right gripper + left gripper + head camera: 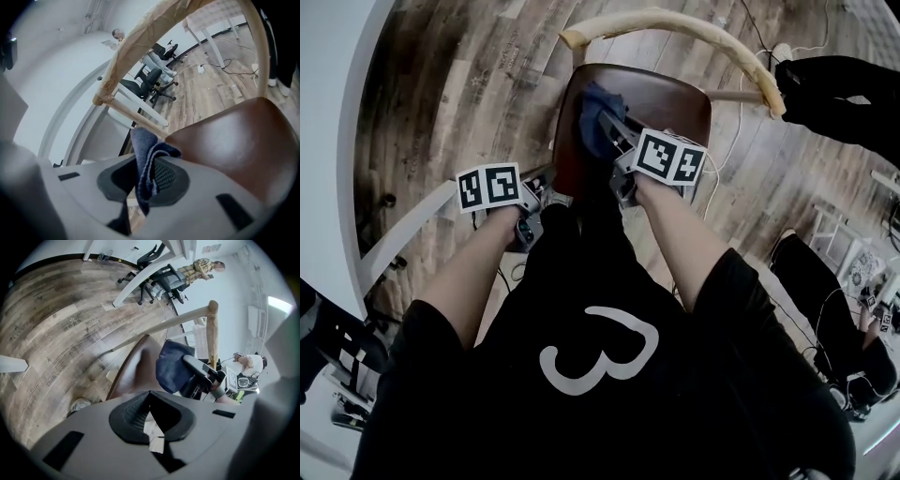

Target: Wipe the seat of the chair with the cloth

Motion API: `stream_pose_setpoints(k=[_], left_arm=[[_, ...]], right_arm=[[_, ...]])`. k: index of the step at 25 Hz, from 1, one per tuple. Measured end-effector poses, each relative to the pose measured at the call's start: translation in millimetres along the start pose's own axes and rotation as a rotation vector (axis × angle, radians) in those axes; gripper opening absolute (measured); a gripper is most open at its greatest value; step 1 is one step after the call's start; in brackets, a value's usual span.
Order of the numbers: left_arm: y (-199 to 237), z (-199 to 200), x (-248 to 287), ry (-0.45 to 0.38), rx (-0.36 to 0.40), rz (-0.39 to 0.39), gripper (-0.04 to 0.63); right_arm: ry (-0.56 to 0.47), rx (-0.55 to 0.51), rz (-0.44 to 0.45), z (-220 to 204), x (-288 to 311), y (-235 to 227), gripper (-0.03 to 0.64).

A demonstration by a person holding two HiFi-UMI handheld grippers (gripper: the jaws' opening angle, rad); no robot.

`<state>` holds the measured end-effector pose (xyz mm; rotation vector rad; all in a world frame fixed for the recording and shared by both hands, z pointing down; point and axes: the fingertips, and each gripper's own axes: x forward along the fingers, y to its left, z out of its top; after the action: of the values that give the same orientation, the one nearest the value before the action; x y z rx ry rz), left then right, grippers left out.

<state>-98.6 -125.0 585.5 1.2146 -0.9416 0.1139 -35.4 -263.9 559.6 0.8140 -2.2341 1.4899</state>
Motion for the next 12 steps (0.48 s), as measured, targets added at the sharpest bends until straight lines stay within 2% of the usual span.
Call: stream_pose_setpoints(k=[7, 12], left_arm=[[13, 9, 10, -0.03, -0.022, 0.006, 0.012], [28, 11, 18, -0.046, -0.033, 0.019, 0.012]], right_arm=[[-0.044, 0.055, 0.04, 12, 38, -5, 0.054], [-0.038, 0.058, 0.059, 7, 62, -12, 0.054]])
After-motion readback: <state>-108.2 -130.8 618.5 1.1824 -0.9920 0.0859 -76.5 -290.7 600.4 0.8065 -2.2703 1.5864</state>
